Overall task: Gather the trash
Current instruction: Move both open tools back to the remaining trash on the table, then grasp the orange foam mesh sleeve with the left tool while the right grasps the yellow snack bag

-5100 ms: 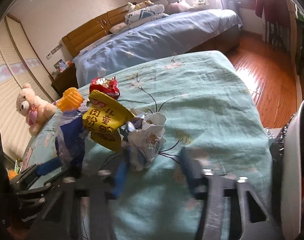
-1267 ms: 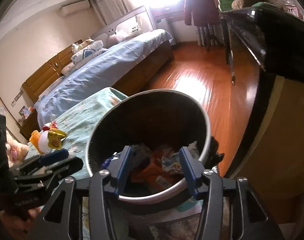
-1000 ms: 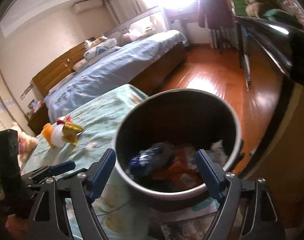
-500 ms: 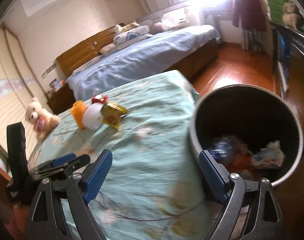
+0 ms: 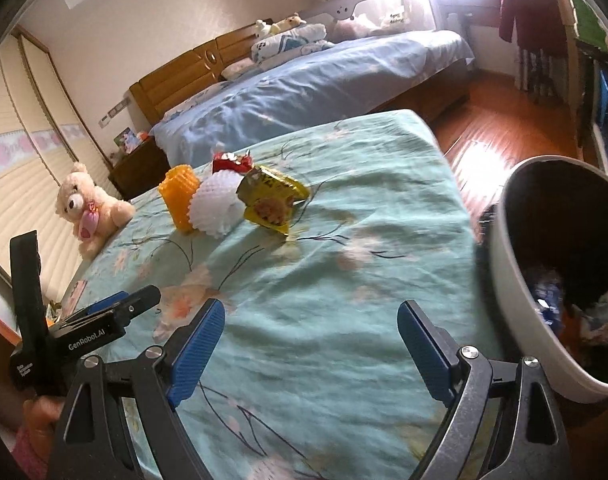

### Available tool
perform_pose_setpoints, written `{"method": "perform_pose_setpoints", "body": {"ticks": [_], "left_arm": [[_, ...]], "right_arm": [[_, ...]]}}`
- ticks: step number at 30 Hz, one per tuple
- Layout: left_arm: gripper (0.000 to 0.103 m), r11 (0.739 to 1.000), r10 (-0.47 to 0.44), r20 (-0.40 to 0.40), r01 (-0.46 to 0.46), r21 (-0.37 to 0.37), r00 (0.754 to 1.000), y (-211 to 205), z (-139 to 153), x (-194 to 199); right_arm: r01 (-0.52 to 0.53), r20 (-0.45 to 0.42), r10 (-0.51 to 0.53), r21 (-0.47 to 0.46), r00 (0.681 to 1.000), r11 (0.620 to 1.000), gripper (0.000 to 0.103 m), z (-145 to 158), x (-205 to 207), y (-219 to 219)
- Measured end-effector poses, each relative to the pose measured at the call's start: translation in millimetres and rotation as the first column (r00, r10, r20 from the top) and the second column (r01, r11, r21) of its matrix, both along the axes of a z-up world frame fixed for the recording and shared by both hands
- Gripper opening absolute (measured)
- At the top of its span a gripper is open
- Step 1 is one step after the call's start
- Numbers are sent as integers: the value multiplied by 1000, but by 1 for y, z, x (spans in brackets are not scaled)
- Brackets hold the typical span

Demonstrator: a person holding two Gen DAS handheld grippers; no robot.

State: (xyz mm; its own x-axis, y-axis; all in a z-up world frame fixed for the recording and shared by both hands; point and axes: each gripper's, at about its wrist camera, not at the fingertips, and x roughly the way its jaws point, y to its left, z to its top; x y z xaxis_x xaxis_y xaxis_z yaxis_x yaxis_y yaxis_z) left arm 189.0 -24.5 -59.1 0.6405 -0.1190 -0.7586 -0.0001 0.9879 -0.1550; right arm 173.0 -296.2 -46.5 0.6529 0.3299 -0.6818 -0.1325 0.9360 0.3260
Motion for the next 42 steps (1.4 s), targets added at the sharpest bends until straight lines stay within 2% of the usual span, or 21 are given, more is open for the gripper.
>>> {"method": "perform_pose_setpoints", "body": {"ticks": [17,25,30,31,33,34,35,36,37,38,42], "left_arm": [[87,1000,6,3,-6,21,1000,31,-2,69],[87,998,-57,12,57,14,998,31,-3,101],[86,994,-106,31,105,34,994,21,-2,114],[84,993,-114,35,113,35,993,19,-1,115],[64,989,-140,36,138,42,990,14,-2,119],[57,988,-149,32,147,42,988,13,-3,120],[41,986,-164,30,163,36,986,11,-3,121],[36,984,-176,31,175,37,984,9,-4,120],[35,984,-176,37,174,49,984,8,-3,119],[30,983,-176,46,174,56,983,7,-1,117],[26,984,-172,57,169,45,983,10,2,107]], "right_arm": [[-67,-17,66,-37,998,997,89,-14,63,46],[-83,-19,82,-61,996,995,89,-16,94,57],[-88,-18,87,-78,996,993,89,-17,106,62],[-85,-18,84,-82,996,993,88,-18,108,62],[-79,-16,78,-87,997,993,79,-19,109,62],[-77,-18,76,-87,997,993,75,-20,110,61],[-76,-22,75,-85,997,993,67,-21,110,61],[-75,-28,73,-81,997,994,54,-22,111,60],[-74,-36,71,-75,997,994,46,-24,112,59],[-73,-41,70,-71,997,995,40,-24,112,58],[-62,-21,61,-58,998,996,33,-21,104,54]]}}
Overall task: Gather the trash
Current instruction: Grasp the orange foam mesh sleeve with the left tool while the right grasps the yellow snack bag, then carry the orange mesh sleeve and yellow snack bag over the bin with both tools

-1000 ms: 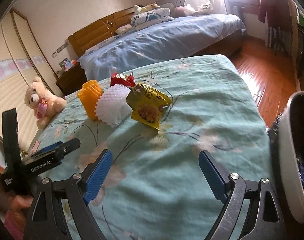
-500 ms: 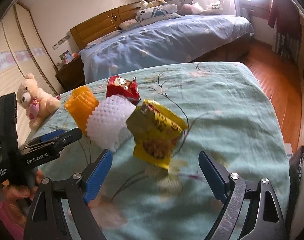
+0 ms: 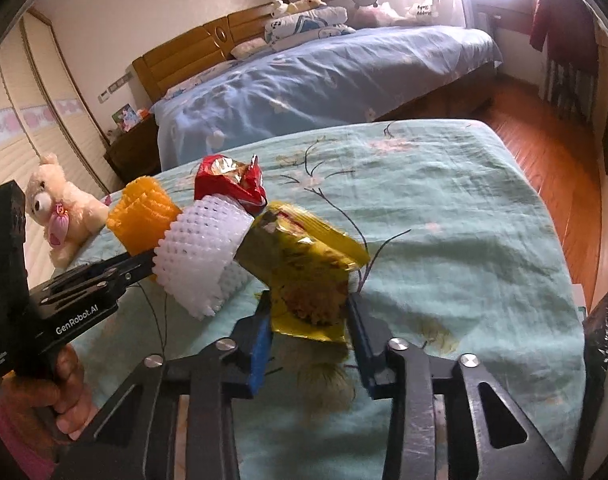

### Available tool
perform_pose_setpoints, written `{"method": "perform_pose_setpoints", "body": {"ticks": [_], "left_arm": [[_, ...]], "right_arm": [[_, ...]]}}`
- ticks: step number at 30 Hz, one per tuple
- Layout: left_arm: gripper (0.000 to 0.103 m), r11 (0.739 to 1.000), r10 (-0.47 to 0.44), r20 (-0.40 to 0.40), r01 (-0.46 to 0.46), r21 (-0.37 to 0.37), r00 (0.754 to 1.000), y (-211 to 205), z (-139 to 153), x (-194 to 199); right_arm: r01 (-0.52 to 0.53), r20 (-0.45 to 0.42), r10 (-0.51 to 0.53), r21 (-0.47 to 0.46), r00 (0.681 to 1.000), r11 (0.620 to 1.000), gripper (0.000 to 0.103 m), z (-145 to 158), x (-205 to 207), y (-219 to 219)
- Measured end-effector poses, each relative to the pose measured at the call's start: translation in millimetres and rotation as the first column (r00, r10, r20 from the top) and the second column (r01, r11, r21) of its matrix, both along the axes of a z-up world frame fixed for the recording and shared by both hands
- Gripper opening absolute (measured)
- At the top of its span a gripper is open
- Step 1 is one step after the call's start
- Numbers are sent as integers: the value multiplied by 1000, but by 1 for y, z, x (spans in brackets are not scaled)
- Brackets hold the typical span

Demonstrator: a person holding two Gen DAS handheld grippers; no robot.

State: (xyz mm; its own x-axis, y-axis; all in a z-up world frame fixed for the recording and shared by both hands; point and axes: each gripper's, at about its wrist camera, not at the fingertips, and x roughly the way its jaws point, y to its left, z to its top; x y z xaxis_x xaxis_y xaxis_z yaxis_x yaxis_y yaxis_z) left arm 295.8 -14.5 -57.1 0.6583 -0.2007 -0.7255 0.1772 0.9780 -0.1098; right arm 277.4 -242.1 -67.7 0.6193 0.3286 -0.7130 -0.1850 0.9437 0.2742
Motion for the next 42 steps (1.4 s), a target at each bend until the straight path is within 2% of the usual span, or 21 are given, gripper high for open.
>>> {"method": "perform_pose_setpoints", "body": {"ticks": [4,10,16,28,42], "left_arm": [[26,999,28,-14,-28,-24,1000,5,-1,-16],[26,994,31,-41,-35,-101,999,7,0,-52],[26,994,4,-38,-8,-112,999,-6,6,-82],[25,989,-105,-29,101,-112,994,-56,16,-112],[26,967,-235,-20,232,-104,972,-117,24,-134]], "right_arm": [[0,4,0,15,1000,1000,32,2,-11,-4],[9,4,-9,36,1000,999,32,6,-31,-14],[23,14,-24,49,1000,999,32,12,-56,-25],[71,49,-75,78,996,994,32,29,-108,-57],[139,70,-145,84,987,987,32,37,-146,-98]]}}
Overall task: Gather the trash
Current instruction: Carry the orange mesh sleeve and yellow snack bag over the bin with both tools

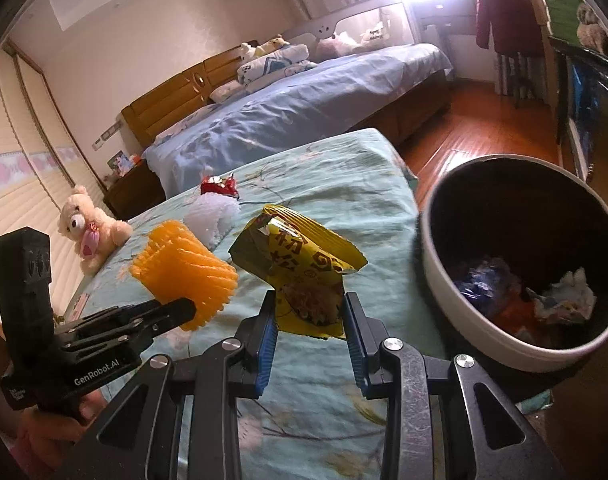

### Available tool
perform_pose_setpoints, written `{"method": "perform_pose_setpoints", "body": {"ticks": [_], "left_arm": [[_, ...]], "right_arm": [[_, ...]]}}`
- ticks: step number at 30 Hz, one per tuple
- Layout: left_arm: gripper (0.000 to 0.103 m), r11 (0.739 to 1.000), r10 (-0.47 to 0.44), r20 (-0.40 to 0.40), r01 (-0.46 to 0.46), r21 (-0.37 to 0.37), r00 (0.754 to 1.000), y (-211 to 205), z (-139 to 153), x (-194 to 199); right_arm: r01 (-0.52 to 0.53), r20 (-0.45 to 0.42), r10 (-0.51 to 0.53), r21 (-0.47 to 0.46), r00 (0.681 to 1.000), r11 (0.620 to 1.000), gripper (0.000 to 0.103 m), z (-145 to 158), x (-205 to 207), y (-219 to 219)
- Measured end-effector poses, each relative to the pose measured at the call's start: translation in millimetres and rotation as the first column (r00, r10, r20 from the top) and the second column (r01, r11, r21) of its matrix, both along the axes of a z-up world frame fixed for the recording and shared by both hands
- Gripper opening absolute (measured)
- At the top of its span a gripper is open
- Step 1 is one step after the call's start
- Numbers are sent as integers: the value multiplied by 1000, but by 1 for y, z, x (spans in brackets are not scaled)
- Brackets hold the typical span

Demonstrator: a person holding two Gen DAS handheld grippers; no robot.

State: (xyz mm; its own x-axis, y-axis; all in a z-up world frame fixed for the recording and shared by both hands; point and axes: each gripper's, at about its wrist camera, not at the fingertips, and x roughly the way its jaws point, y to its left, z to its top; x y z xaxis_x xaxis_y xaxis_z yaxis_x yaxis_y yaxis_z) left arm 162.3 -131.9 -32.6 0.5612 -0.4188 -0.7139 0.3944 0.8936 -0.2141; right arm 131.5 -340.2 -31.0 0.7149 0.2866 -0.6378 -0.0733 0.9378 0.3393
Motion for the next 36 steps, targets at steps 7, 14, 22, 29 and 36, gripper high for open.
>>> {"method": "perform_pose_setpoints", "body": {"ticks": [7,14,22,29,36], "left_arm": [[25,998,-56,9,56,3,998,-26,4,-7],[26,995,-100,17,100,4,995,-49,8,-10],[25,988,-156,27,156,6,987,-80,13,-12],[26,980,-201,40,200,12,979,-108,18,-12],[26,973,-231,44,230,17,972,-129,22,-11]], "right_arm": [[56,3,-56,2,998,998,32,0,-14,-25],[108,10,-108,-3,994,994,32,3,-27,-48],[173,16,-173,-14,985,985,32,6,-37,-76],[228,13,-228,-18,974,974,32,6,-42,-100],[262,8,-262,-22,965,965,32,3,-43,-114]]}}
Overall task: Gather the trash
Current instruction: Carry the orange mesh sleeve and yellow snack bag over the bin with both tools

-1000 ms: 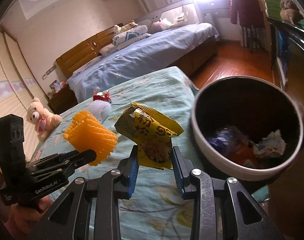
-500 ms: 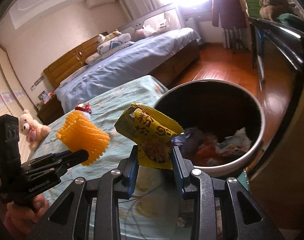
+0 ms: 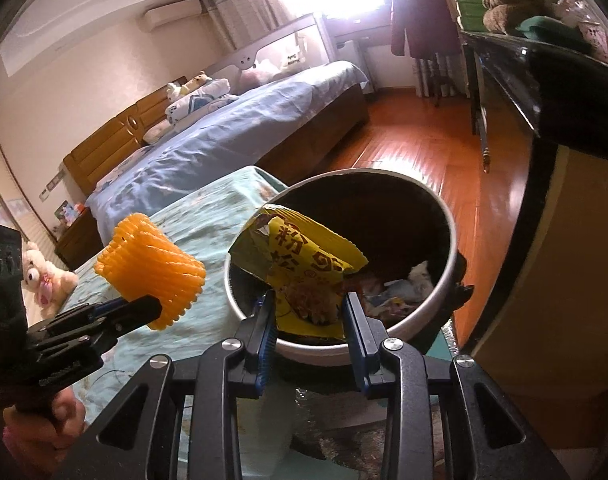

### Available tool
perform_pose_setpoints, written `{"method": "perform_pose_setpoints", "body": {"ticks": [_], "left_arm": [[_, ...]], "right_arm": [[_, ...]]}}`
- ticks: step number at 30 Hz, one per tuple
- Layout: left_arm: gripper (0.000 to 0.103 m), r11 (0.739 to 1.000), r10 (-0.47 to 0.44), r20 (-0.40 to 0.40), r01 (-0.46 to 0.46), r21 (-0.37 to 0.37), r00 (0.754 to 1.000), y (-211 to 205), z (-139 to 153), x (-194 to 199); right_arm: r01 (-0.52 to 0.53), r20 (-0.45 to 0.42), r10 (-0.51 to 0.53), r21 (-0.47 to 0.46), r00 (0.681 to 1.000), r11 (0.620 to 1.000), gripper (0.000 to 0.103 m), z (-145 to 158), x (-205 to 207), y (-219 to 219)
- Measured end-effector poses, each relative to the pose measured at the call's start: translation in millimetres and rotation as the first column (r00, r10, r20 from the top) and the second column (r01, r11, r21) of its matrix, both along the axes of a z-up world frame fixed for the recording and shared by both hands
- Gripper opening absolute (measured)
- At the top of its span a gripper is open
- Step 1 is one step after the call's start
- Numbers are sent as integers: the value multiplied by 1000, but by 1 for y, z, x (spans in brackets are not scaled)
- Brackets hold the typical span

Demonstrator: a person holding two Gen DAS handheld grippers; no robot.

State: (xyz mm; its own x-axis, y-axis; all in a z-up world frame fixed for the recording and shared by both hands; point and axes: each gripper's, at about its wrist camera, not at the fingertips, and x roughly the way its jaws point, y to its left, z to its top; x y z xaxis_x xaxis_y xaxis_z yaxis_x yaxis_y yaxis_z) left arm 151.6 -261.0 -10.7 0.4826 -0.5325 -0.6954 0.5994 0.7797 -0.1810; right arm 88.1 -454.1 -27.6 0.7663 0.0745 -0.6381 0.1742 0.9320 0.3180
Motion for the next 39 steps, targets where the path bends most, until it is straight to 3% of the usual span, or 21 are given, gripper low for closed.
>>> {"method": "perform_pose_setpoints", "body": {"ticks": [39], "left_arm": [[31,998,-57,-18,58,38,998,-67,2,25]], "right_arm": [[60,-32,-61,-30,998,998,35,-8,27,-43]]}}
